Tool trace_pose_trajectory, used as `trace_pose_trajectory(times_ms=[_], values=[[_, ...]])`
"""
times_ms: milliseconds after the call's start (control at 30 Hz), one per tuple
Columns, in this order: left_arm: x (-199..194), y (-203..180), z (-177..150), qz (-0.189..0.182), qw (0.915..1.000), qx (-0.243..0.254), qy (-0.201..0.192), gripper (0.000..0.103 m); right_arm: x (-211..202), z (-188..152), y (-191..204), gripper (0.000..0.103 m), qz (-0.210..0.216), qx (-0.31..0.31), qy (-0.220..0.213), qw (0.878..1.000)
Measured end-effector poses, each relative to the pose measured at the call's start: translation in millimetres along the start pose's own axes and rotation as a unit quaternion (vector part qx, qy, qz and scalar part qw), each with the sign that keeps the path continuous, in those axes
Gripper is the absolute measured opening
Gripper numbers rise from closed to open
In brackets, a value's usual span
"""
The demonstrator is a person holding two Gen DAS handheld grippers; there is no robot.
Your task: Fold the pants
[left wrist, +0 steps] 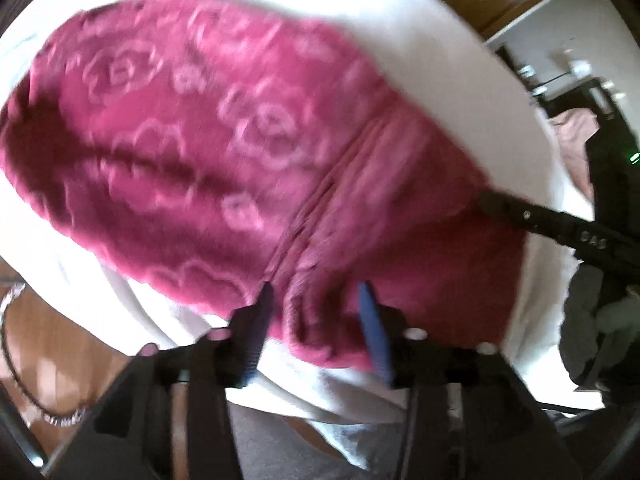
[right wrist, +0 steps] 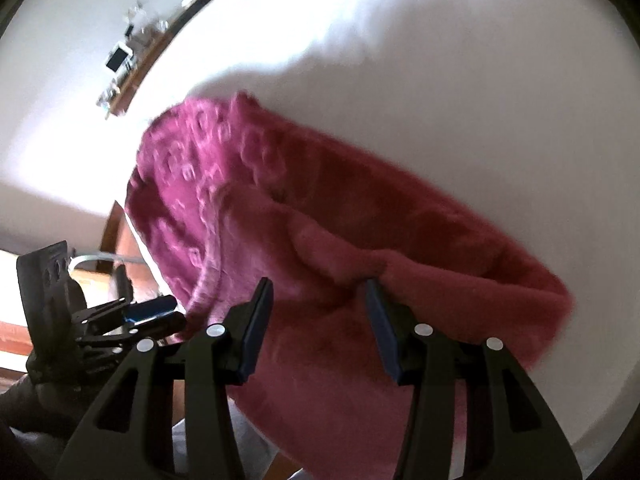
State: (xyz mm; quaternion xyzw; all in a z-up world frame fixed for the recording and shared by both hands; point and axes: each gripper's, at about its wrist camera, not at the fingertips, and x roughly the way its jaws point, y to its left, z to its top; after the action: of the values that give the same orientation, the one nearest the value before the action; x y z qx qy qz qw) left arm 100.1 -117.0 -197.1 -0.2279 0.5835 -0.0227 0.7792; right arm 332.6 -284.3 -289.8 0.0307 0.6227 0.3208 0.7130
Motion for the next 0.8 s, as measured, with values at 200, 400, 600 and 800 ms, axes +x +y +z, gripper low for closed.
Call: trace_pose_trajectory(times_ms=[200, 400, 600, 800], values=[[7, -24, 31, -0.027, 0.9988, 0.032, -0.026, 0.063, -46, -22, -55, 0.056, -0.036, 0.068, -0.027, 0.997], [54, -30, 60, -0.049, 0.9985, 0.026, 0.003, 0.063, -45, -57, -98, 0.056, -0.059, 0.141, -0.009, 0.988], [84, -39, 69, -0.035, 0.9984, 0.031, 0.032, 0.063, -37, -64, -97, 0.056, -0.05, 0.149, -0.007, 0.988], [83, -54, 77, -0.027, 0.9979, 0.029, 0.051, 0.017, -34, -62, -91, 0.056, -0.041, 0.144, -0.006, 0.989]])
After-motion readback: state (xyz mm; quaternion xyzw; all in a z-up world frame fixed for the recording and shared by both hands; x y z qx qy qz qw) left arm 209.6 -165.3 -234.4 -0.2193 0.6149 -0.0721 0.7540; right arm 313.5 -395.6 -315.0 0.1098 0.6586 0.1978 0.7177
